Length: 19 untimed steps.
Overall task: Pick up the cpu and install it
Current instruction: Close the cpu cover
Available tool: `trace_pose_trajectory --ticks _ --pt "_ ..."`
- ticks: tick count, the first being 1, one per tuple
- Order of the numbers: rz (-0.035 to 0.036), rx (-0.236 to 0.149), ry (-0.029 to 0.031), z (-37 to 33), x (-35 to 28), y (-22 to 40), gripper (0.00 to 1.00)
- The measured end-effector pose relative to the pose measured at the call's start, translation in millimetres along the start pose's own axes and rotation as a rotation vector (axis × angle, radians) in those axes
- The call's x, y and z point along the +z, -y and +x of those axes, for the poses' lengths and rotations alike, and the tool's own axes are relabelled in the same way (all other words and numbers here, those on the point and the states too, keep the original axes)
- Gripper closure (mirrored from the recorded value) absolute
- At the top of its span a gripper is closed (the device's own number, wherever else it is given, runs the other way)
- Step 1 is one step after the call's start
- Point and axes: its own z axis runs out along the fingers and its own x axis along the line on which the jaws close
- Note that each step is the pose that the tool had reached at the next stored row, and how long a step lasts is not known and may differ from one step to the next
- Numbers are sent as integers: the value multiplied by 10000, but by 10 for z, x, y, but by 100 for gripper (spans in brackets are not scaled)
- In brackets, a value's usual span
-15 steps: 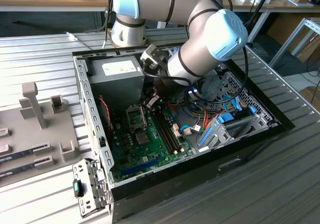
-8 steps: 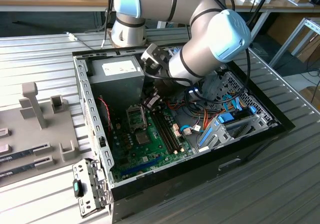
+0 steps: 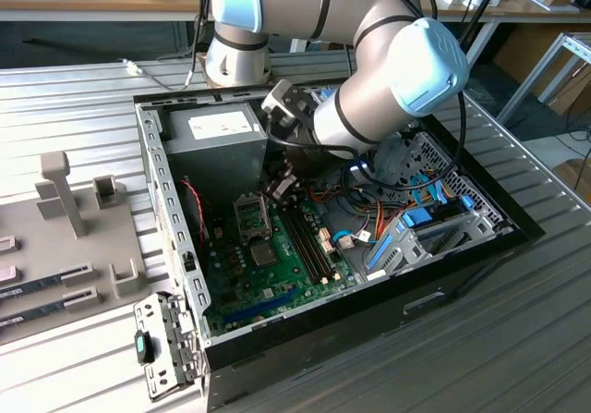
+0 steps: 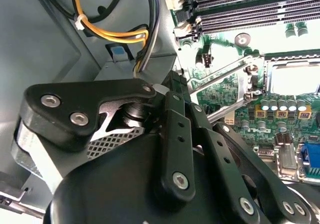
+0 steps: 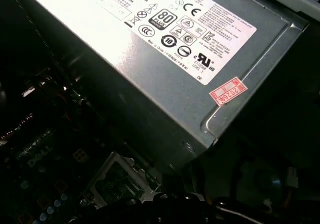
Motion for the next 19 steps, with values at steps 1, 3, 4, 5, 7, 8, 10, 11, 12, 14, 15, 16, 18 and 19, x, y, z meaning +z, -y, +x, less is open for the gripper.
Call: trace_pose_trajectory --ticks 1,3,4,5,7,8,10,11,12,14,15,16,18,19 --pt "-14 -11 8 3 -1 3 89" --pt "-30 -35 10 7 -7 5 89" --pt "-42 -55 12 8 -12 4 89" --pt "-49 -68 13 8 -15 3 89" --pt "-62 -92 13 10 -20 3 89" --pt "-70 -99 17 11 -21 5 89" --pt "-93 -118 30 16 -23 9 89" --pt "-102 -126 35 18 -25 10 89" --pt "-112 -136 40 20 -30 12 89" --pt "-126 -152 45 25 -38 14 89" --pt "-130 -157 46 27 -43 14 89" --pt "-133 -164 46 29 -48 15 89" --pt "-143 -178 49 33 -60 15 89" --pt "-149 -186 51 35 -68 14 89"
